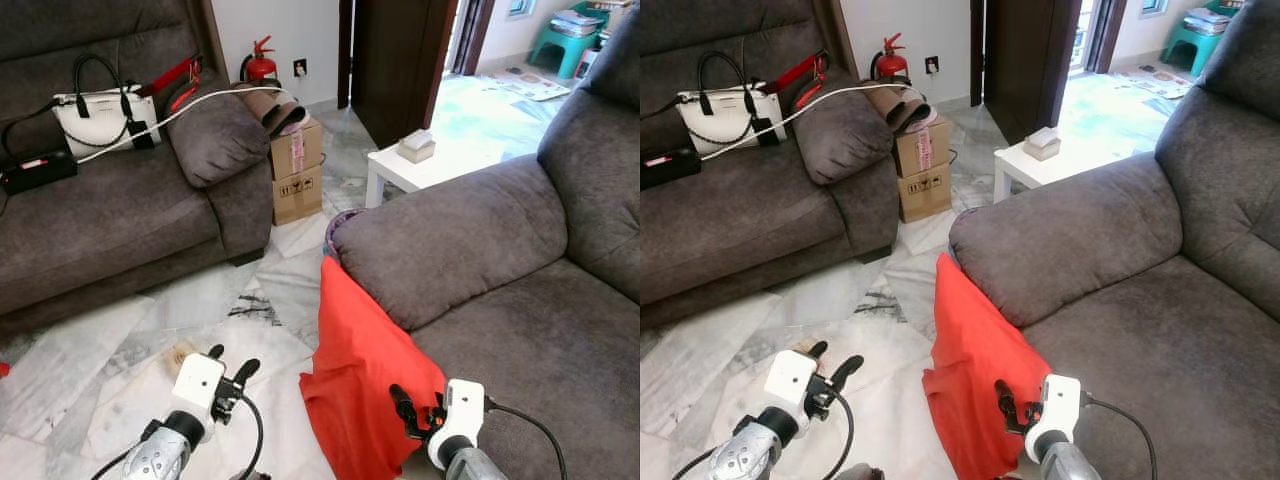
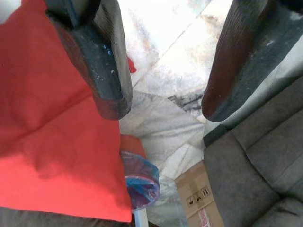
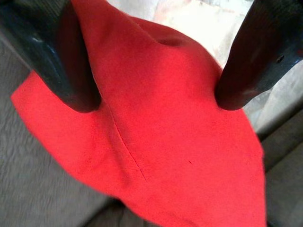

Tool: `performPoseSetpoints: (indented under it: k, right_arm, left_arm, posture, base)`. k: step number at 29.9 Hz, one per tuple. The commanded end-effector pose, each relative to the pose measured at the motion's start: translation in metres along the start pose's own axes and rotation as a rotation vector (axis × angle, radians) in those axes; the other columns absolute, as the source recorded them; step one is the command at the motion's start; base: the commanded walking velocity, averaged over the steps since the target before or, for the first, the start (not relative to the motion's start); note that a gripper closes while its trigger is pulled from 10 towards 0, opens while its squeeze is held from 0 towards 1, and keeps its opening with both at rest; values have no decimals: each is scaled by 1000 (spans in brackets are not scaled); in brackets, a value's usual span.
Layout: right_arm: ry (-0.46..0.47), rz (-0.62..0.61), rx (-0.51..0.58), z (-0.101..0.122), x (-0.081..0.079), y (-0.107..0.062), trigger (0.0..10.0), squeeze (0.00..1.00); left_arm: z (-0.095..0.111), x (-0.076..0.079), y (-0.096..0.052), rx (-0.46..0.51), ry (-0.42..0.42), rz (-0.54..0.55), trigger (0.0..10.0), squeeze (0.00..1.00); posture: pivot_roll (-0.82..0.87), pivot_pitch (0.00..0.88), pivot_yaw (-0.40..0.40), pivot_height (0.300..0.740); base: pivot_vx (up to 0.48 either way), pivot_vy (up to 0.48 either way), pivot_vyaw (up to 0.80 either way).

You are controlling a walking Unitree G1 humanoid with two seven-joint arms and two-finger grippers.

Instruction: Move the pillow to the sofa from floor

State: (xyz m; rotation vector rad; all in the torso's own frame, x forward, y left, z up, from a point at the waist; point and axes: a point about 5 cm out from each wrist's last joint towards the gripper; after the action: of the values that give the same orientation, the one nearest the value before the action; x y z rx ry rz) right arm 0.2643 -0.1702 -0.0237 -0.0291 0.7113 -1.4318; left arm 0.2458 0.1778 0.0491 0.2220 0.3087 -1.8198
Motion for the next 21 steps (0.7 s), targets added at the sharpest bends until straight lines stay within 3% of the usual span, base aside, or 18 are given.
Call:
performPoseSetpoints:
  k: [1,16,17,18,21]
  right_arm:
    - [9,-3,-35,-9,-3,-1,10000,0]
    - [57,78,-60,-10,-23,8,10000,0]
    - [57,81,-60,-10,-24,8,6980,0]
    - [62,87,-58,-10,-24,7,0,0]
    - [76,95,-55,-10,-24,7,0,0]
  left_arm:
    - [1,-2,-5,-5,4,-1,10000,0]
    - [8,-7,-32,-32,8,26,10000,0]
    - [8,-7,-33,-37,7,28,10000,0]
    - [8,-7,-34,-40,7,29,10000,0]
    - [8,-6,-35,-46,4,33,10000,0]
  posture:
    - [179,174,47,641]
    - [265,244,36,641]
    - [266,245,36,641]
    - [267,248,34,641]
    - [267,248,30,641]
  base:
    - [0,0,0]
    - [0,0,0]
    - [0,0,0]
    - [0,0,0]
    - [0,0,0]
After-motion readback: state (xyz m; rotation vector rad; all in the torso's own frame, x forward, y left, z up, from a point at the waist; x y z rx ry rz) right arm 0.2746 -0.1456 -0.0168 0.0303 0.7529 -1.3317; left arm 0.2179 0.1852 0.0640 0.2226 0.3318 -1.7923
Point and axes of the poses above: a point about 5 cm out from each wrist's last joint towards the gripper, its own y axis pointing out of the wrist towards the gripper, its own z axis along the axis of the wrist's last joint, x = y × z, and after that the axes turned 8 degrees about y, right-handed
